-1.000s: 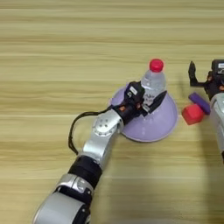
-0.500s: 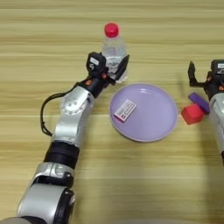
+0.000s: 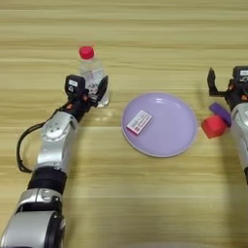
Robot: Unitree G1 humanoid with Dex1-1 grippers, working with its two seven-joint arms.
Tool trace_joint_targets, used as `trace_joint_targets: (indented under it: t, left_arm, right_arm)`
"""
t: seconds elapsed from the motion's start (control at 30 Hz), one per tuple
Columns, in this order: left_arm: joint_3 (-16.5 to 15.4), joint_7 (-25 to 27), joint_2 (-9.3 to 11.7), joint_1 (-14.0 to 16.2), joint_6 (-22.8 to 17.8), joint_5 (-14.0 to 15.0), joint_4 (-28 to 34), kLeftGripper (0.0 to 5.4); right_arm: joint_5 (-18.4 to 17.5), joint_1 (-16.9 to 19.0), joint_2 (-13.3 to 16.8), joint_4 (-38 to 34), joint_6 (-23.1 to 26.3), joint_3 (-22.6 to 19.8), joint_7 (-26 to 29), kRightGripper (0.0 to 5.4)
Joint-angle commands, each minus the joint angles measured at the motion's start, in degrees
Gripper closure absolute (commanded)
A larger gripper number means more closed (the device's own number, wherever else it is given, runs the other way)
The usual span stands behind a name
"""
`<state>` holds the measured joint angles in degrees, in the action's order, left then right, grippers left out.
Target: Move the objects on the table
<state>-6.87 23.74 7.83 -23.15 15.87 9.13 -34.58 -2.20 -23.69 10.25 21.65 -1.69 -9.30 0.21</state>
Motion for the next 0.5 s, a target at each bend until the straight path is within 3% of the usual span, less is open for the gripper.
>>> trace_joint_targets:
  t: [0.03, 0.43, 0.5]
  left_arm:
    - [0.6, -0.9, 0.7, -1.6, 4.0, -1.9, -3.3, 2.31]
    - [2.0, -3.3, 1.3, -3.6, 8.9, -5.6, -12.2, 2.33]
    - [2.1, -3.9, 1.4, -3.9, 9.2, -5.9, -13.0, 1.93]
  right_arm:
    - [0.0, -0.2, -0.1, -0.4, 0.8, 0.1, -0.4, 0.00]
    - [-0.1, -0.3, 0.0, -0.2, 0.7, 0.0, -0.2, 0.00]
    - [-0.1, -0.3, 0.0, -0.2, 0.7, 0.0, -0.2, 0.00]
